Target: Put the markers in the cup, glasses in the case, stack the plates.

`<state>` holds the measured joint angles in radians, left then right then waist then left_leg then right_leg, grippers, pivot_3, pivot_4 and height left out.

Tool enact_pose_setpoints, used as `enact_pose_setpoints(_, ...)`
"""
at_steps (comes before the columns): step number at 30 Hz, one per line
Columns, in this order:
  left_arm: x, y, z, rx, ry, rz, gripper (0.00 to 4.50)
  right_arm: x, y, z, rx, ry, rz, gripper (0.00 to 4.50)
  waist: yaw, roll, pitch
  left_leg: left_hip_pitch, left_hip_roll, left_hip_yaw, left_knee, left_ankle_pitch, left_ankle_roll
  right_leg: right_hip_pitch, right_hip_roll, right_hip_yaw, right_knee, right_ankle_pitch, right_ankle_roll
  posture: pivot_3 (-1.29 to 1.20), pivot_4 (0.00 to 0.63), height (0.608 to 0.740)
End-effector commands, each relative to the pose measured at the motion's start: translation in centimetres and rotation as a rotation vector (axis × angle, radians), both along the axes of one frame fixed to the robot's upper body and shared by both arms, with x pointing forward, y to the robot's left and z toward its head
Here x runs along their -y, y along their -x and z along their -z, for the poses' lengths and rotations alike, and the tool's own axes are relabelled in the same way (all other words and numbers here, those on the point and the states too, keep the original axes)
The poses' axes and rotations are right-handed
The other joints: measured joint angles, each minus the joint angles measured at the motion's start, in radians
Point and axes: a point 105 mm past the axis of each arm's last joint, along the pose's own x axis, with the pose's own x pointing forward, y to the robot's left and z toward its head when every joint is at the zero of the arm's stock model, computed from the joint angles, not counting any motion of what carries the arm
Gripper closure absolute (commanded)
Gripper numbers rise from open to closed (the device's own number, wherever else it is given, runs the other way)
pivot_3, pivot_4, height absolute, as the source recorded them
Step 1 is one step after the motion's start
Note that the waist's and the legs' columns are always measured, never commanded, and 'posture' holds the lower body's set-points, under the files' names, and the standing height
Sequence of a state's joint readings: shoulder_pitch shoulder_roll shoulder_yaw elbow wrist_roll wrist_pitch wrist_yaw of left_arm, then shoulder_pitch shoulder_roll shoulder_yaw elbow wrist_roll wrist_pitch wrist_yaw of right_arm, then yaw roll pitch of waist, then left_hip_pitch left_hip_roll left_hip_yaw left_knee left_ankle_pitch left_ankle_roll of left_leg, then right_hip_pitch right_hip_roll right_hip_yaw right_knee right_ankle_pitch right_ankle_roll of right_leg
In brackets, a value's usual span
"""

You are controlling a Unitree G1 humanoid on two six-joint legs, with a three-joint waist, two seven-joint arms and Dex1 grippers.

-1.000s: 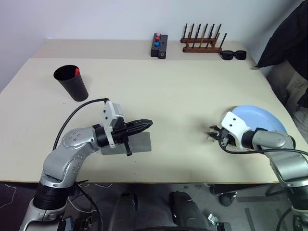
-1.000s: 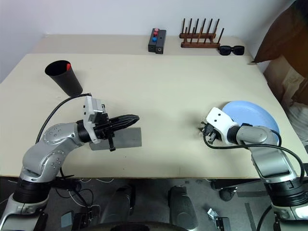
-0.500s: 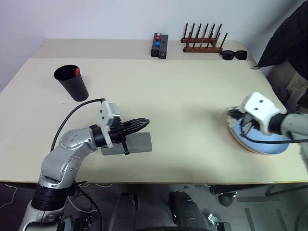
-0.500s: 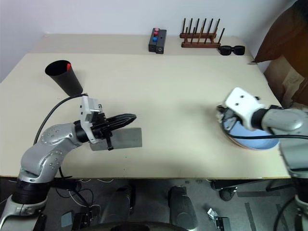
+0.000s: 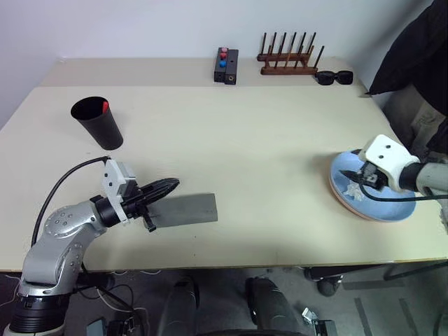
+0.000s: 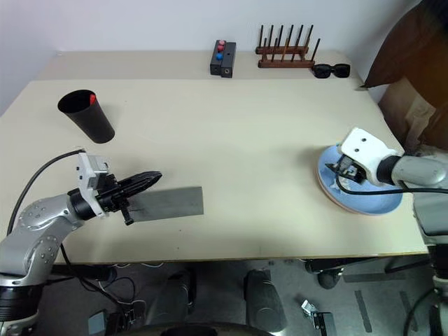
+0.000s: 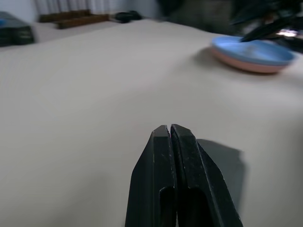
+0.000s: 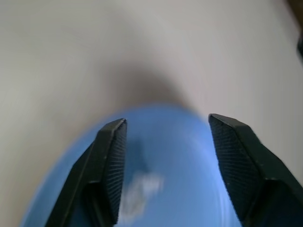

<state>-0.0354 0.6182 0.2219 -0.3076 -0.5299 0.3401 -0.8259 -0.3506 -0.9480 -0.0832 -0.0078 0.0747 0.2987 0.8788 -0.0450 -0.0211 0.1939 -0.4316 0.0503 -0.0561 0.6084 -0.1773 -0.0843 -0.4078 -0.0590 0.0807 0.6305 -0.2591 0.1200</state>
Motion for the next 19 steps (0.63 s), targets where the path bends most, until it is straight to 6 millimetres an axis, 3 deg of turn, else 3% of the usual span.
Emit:
enact_pose_setpoints(1,-4.5,-0.9,-0.2,0.079,-0.063,-0.274,4.5,-3.0,-0.9,-1.2,0.078,-0.128,-0.098,1.62,-0.001,0.0,0.0,0.0,0.0,0.0,-0.001,0.0,0.0,0.0,0.0,0.0,0.0,0.0,0.0,0.0,0.15,0.74)
enact_pose_setpoints(5,-9.0,0.4,-0.3,0.098,-0.066,-0.499,4.5,-5.1,-1.6,-1.5,0.074,-0.29,-0.164,1.62,0.0,0.0,0.0,0.0,0.0,0.0,-0.003,0.0,0.0,-0.001,0.001,0.0,0.0,0.0,0.001,0.0,0.15,0.74)
enact_pose_setpoints(8,-10.9,1.9,0.0,0.085,-0.093,-0.594,4.5,-5.0,-2.1,-1.2,0.064,-0.296,-0.169,1.62,0.005,0.0,0.0,0.0,0.0,0.0,-0.002,0.0,0.0,-0.001,0.0,0.0,0.0,0.0,0.001,0.0,0.15,0.74)
enact_pose_setpoints(12,-11.8,2.8,0.3,0.066,-0.097,-0.647,4.5,-4.4,-2.7,-0.8,0.049,-0.288,-0.157,1.62,0.008,0.0,0.0,0.0,-0.001,0.0,-0.001,0.0,0.0,0.0,-0.001,0.0,-0.001,0.0,0.0,0.0,0.15,0.74)
enact_pose_setpoints(19,-11.4,2.9,0.7,0.068,-0.083,-0.688,4.5,-3.3,-3.3,0.6,0.016,-0.264,-0.139,1.62,0.001,0.0,0.0,0.0,-0.001,0.001,-0.002,0.0,0.0,-0.001,-0.001,0.0,-0.001,0.0,0.0,0.0,0.15,0.74)
